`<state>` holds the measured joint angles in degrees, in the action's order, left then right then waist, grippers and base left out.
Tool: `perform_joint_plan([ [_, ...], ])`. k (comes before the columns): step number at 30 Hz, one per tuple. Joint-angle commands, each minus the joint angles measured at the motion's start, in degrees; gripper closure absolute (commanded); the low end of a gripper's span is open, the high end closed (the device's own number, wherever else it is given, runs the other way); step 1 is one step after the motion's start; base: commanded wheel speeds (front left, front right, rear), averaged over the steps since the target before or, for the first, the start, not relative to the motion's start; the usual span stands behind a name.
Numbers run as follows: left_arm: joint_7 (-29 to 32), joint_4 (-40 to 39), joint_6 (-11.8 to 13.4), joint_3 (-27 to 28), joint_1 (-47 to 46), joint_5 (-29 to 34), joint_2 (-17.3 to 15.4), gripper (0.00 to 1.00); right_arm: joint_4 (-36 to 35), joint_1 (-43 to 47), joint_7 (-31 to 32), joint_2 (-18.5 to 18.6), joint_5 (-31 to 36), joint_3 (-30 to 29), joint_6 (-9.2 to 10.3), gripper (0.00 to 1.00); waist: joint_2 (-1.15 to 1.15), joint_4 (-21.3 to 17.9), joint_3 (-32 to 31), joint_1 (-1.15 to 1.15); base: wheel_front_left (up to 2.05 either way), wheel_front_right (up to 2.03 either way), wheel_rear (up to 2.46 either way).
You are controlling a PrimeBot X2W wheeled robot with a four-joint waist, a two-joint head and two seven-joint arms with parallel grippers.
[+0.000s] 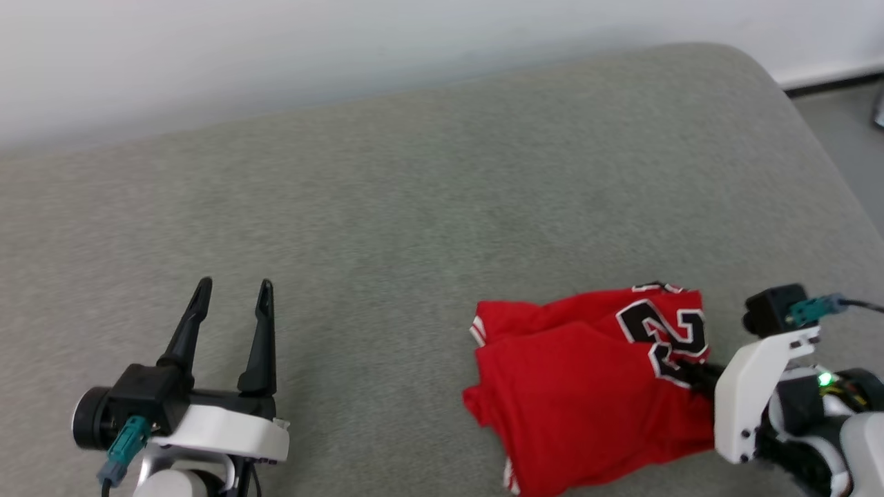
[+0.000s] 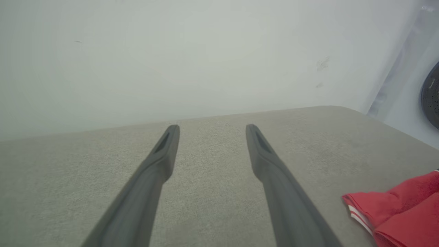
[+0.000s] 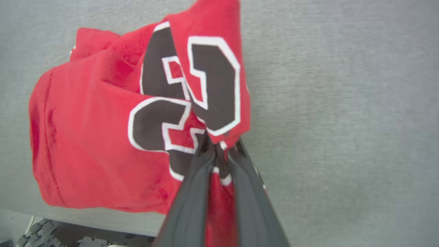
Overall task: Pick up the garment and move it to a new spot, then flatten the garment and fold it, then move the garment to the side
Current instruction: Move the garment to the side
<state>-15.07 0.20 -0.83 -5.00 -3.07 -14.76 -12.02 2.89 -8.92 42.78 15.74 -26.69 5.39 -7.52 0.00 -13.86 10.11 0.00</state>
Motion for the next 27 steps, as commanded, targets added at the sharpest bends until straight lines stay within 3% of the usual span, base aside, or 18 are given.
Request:
perform_joint_plan([
  [1, -0.1, -0.6, -0.2, -0.2, -1.4, 0.5, -0.4, 0.00, 0.3, -1.7, -0.2, -0.1, 0.3, -0.8, 0.07, 1.00, 0.00, -5.0, 3.5, 0.00, 0.00, 0.00, 0.00],
  [11, 4.1, -8.9, -2.1, -1.7, -9.0, 2.5, -4.4, 0.00, 3.0, -14.7, -4.9, 1.9, 3.8, -7.8, 0.07, 1.00, 0.00, -10.0, 16.9, 0.00, 0.00, 0.00, 0.00],
  [20, 8.3, -16.8, -3.5, -3.0, -16.3, 4.1, -7.6, 0.00, 8.7, -24.3, -9.2, 7.1, 6.5, -17.8, 0.07, 1.00, 0.00, -7.8, 27.6, 0.00, 0.00, 0.00, 0.00],
  [27, 9.6, -19.1, -3.9, -3.8, -20.5, 4.7, -8.4, 0.00, 14.5, -29.2, -11.8, 10.3, 10.4, -26.9, 0.08, 1.00, 0.00, -5.5, 31.4, 0.00, 0.00, 0.00, 0.00],
])
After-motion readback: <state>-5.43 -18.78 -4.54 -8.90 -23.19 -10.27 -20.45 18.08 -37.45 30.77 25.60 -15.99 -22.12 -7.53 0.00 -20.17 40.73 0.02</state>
